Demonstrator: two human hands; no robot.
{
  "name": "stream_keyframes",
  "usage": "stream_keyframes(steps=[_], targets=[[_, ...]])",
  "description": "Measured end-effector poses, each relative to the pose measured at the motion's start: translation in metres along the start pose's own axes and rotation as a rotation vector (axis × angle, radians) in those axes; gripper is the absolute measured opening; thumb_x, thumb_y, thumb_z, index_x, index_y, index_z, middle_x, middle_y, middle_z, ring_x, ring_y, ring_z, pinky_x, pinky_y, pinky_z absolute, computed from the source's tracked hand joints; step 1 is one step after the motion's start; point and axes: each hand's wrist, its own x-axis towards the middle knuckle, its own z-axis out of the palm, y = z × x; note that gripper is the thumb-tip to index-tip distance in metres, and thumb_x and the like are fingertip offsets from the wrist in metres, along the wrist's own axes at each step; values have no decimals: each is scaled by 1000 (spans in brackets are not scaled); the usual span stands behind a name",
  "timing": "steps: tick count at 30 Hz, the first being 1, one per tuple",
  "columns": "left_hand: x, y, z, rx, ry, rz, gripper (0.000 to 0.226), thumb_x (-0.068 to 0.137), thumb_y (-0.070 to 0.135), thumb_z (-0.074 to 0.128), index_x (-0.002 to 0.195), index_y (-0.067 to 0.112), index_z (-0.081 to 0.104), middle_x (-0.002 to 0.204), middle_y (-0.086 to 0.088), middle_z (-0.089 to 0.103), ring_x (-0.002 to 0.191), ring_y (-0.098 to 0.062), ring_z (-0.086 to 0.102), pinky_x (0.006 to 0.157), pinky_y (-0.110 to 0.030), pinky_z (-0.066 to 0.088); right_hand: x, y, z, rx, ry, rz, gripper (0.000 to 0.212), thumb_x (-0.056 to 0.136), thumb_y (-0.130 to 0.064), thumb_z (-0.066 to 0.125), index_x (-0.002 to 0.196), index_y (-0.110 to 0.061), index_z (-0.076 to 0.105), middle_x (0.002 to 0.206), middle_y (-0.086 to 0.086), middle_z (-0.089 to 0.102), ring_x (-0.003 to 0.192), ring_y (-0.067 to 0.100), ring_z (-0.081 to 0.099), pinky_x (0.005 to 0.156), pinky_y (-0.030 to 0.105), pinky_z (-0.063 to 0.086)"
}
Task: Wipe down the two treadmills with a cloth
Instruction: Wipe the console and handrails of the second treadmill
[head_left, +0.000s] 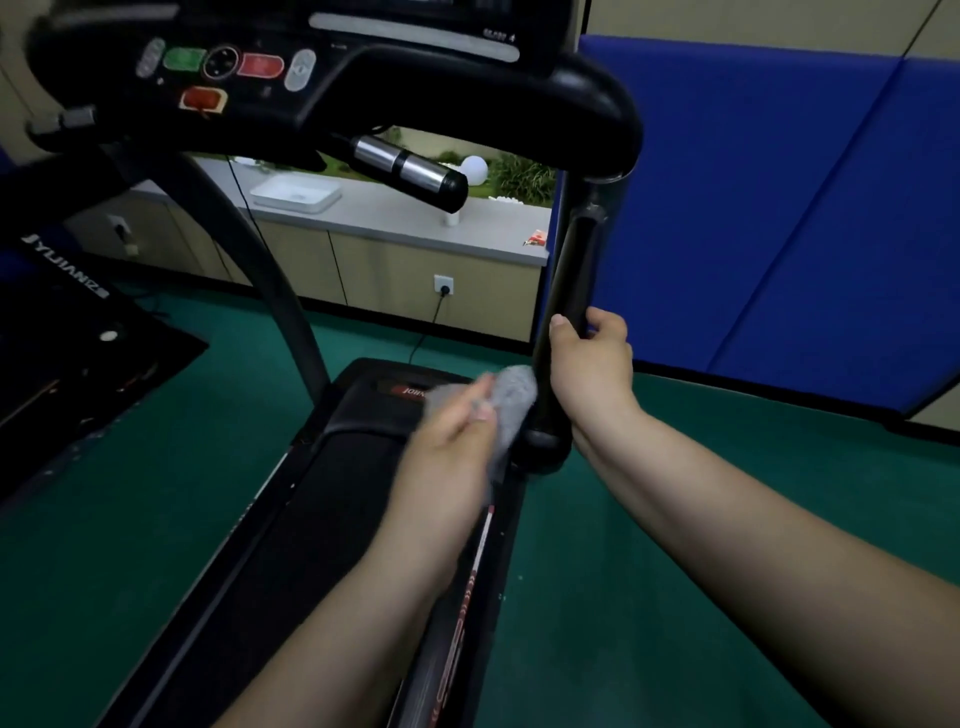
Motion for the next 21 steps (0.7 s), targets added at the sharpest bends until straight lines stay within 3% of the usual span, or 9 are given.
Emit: stream_keyframes(steps=[2, 4, 6, 10, 13, 15, 16, 19, 21], targets=[[9, -12, 11, -19, -59, -40, 48, 87, 41, 46, 132, 28, 56, 127, 18, 61, 115, 6, 56, 108, -35, 41, 1, 1, -1, 14, -14, 12, 48, 95, -37, 51, 138, -20, 40, 139, 8, 41, 122, 29, 46, 106, 41, 38], [26, -15, 19, -117, -103, -101, 34, 99, 35, 43, 130, 29, 56, 120, 17, 64, 98, 9, 63, 90, -30, 54, 2, 3, -2, 58, -27, 24, 47, 95, -36, 51, 137, -21, 40, 139, 8, 41, 119, 25, 48, 106, 39, 39], [43, -8, 22, -152, -135, -158, 29, 104, 29, 37, 126, 29, 57, 110, 12, 68, 87, 5, 67, 72, -23, 57, 3, 5, -1, 105, -34, 29, 47, 94, -37, 53, 136, -23, 41, 137, 7, 43, 115, 24, 51, 105, 41, 41], [56, 3, 28, -199, -156, -207, 34, 105, 26, 33, 131, 20, 54, 116, -4, 68, 106, -15, 66, 96, -36, 51, 5, 7, 0, 161, -37, 30, 48, 90, -41, 56, 133, -26, 43, 132, 4, 46, 111, 23, 55, 100, 43, 46], [45, -4, 21, -115, -165, -181, 29, 104, 33, 36, 122, 32, 58, 109, 7, 70, 101, -10, 67, 91, -39, 54, 6, 11, -4, 161, -53, 8, 48, 91, -39, 56, 135, -25, 42, 135, 4, 45, 112, 18, 52, 102, 36, 44], [31, -8, 15, -75, -160, -127, 26, 104, 31, 37, 113, 33, 61, 99, 18, 71, 94, 0, 67, 78, -26, 57, 5, 14, -8, 135, -81, -33, 50, 93, -39, 54, 138, -24, 41, 139, 3, 43, 109, 11, 47, 98, 26, 39], [22, -9, 11, -40, -147, -85, 26, 104, 28, 37, 111, 33, 62, 99, 20, 71, 95, 3, 66, 78, -20, 54, 4, 15, -11, 125, -99, -60, 51, 93, -39, 54, 139, -24, 40, 140, 2, 42, 108, 9, 44, 95, 23, 36], [-3, -15, -2, 54, -134, 18, 30, 101, 24, 44, 126, 31, 59, 119, 17, 66, 113, 0, 60, 95, -21, 47, 0, 19, -22, 93, -166, -126, 51, 93, -42, 54, 139, -26, 42, 140, 0, 44, 115, 7, 45, 97, 22, 35], [-16, -19, -10, 103, -150, 28, 33, 98, 22, 49, 129, 33, 58, 120, 16, 66, 113, -1, 60, 95, -22, 48, -4, 27, -35, 53, -202, -172, 45, 93, -40, 54, 135, -26, 47, 135, -1, 49, 121, 10, 48, 101, 25, 37]])
